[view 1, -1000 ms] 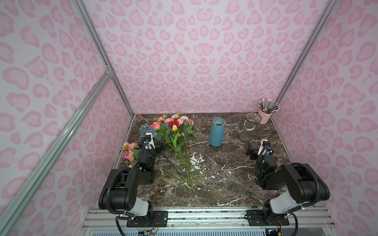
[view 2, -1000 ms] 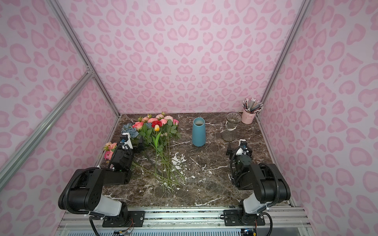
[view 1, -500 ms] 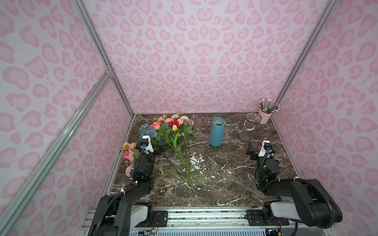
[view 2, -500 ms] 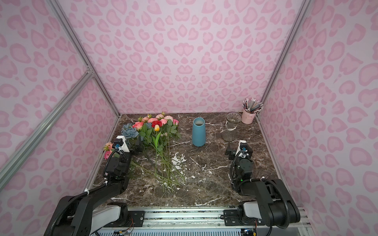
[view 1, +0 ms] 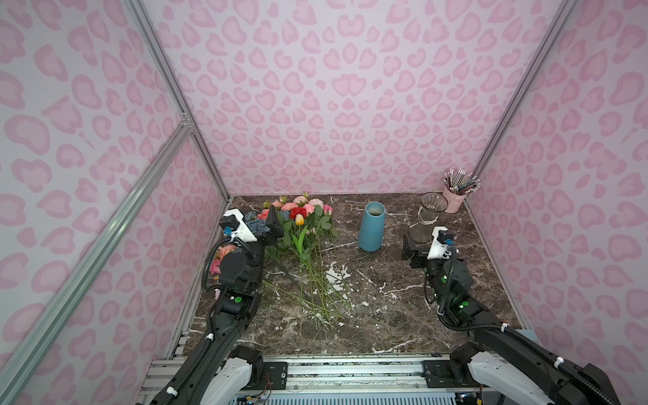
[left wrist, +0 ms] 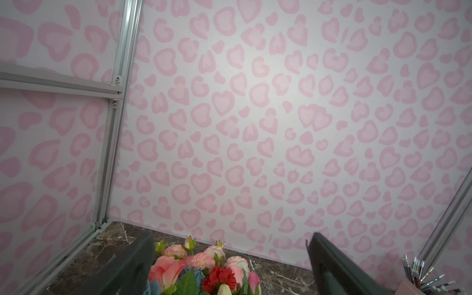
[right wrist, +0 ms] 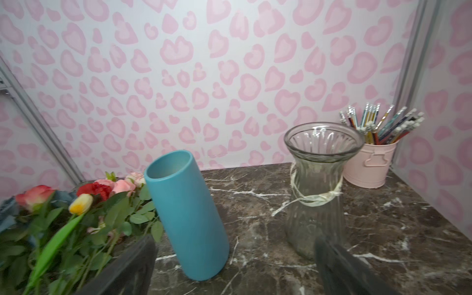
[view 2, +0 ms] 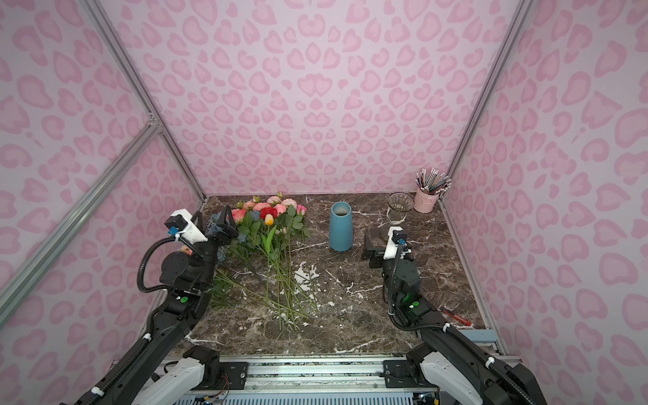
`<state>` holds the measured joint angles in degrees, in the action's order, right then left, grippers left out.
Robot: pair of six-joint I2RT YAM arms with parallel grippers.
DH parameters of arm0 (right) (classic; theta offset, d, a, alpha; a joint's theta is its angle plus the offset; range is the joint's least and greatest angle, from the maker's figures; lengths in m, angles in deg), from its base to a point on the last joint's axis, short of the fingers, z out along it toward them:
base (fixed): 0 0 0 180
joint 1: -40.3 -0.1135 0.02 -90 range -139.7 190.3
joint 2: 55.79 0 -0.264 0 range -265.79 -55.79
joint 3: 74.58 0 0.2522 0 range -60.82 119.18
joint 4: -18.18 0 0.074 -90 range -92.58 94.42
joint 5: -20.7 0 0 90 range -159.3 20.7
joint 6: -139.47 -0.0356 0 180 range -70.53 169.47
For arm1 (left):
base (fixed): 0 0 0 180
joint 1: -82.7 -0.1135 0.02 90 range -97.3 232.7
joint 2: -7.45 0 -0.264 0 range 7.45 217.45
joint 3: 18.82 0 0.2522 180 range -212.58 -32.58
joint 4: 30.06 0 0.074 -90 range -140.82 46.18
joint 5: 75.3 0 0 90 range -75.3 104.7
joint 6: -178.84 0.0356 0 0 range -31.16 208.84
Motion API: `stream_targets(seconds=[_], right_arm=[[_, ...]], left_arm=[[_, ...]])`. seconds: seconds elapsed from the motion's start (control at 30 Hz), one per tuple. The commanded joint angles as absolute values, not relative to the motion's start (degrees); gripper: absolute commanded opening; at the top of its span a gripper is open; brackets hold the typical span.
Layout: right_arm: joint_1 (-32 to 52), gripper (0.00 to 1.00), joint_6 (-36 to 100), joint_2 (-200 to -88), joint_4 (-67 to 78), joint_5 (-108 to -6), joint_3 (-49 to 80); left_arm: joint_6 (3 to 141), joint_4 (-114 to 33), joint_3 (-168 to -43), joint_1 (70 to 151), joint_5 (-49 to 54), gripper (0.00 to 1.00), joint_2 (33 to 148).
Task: Place the pink flowers into the vase
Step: Pick up the flower at the center of the board.
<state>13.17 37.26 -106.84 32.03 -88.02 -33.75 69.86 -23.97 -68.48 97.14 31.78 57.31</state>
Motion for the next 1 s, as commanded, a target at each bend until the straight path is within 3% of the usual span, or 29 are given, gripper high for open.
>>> stream_targets(seconds=[0.0,0.13,0.3,0.6,0.8,0.97], right_arm=[[12.41,1.00,29.86,-105.11,16.43,-80.59,-28.65],[12.37,0.99,19.59,-103.24,12.04,-78.19,-26.04],[12.07,1.00,16.72,-104.96,10.57,-69.27,-23.19],[11.32,1.00,17.41,-103.95,-3.58,-71.98,-16.13],[2.04,0.99,20.86,-112.18,-19.77,-86.74,-5.88],[-1.42,1.00,21.41,-113.57,-21.27,-91.87,-5.31]], left_arm=[[56.48,-46.71,-75.53,97.29,34.52,0.97,58.59],[49.04,-58.44,-84.66,97.27,33.74,0.97,62.78],[50.43,-64.55,-90.22,97.20,27.94,0.97,67.54],[59.78,-68.88,-96.43,97.19,22.11,0.97,71.26],[63.51,-76.02,-100.35,98.68,22.25,0.97,78.76],[64.50,-74.31,-96.74,100.71,22.83,0.97,81.73]])
